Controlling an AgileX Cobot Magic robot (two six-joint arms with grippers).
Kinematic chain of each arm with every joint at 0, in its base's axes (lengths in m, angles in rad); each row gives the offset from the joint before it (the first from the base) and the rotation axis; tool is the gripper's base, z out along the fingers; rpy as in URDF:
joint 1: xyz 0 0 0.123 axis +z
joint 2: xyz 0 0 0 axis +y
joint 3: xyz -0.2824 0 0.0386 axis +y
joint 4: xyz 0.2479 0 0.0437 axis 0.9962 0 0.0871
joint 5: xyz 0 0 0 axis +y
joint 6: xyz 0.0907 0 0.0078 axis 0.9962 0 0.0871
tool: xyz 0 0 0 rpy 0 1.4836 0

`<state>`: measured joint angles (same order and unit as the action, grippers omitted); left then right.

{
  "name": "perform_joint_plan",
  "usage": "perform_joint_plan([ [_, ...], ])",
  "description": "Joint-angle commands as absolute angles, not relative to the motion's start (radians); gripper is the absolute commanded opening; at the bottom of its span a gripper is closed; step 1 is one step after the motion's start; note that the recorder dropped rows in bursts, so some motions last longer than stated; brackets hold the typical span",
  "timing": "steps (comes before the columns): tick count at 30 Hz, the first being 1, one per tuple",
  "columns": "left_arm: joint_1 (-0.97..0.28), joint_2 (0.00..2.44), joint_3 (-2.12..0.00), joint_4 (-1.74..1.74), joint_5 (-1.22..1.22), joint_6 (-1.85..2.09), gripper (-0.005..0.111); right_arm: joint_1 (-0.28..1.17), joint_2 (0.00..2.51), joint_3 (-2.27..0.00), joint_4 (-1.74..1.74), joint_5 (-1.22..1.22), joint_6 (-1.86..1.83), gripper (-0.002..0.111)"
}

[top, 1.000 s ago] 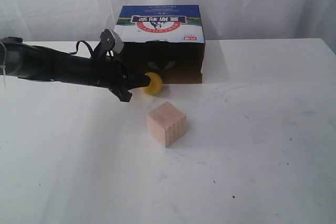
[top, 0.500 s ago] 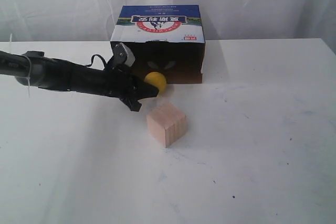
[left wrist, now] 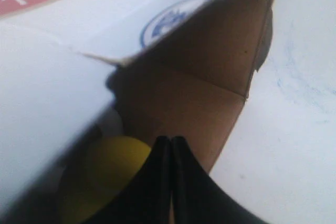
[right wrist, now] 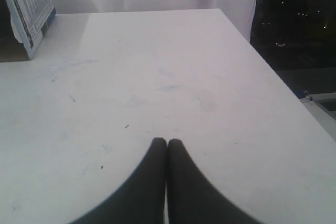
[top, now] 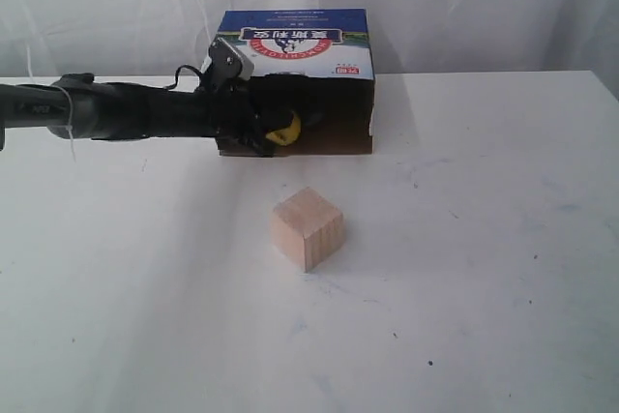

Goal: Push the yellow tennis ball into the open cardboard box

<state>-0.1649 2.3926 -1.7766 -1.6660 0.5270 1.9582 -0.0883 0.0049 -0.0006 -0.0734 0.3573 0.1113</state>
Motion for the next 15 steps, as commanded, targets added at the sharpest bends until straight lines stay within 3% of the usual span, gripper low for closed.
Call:
perform_joint_plan([
  [1, -0.151, 2.348, -1.803, -1.744, 0.635, 2.034, 0.000, -0.096, 0.000, 0.000, -0.076, 0.351, 0.109, 0.000],
  [15, -0.151, 2.201, -1.465, -1.708, 0.620, 2.092, 0.000, -0.096, 0.000, 0.000, -0.076, 0.351, 0.109, 0.000],
])
